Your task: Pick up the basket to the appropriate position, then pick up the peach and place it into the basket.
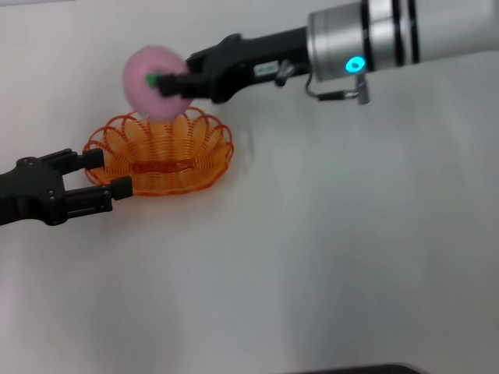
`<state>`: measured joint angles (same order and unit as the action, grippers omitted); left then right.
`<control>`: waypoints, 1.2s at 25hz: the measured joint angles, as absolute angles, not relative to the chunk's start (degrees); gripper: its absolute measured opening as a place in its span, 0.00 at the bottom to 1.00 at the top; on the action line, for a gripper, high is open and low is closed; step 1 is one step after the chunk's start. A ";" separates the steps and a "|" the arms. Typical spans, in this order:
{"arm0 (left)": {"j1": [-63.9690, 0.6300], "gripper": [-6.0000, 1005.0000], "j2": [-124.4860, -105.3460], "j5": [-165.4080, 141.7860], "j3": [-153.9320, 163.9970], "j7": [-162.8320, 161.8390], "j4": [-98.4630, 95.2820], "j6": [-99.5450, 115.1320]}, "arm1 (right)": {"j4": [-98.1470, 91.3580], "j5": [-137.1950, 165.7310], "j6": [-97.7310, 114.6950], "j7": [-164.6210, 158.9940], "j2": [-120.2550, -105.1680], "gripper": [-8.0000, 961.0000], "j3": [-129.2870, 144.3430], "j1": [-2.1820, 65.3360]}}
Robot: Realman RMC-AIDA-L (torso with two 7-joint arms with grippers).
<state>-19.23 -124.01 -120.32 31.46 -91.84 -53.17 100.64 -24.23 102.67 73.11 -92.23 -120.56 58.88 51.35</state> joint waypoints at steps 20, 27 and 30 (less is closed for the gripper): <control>-19.33 0.87 -124.00 -120.32 31.27 -91.85 -52.95 100.63 | -29.66 97.79 77.71 -91.52 -119.74 0.87 63.58 46.23; -19.11 0.87 -123.93 -120.32 30.46 -91.85 -52.98 100.63 | -46.08 98.18 86.81 -96.93 -117.30 1.00 62.99 35.31; -19.21 0.87 -123.85 -120.26 30.34 -91.85 -53.02 100.63 | -49.95 98.27 90.12 -100.71 -114.21 0.99 62.70 32.00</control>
<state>-19.21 -123.85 -120.26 30.34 -91.85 -53.02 100.63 -49.95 98.27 90.12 -100.71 -114.21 62.70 32.00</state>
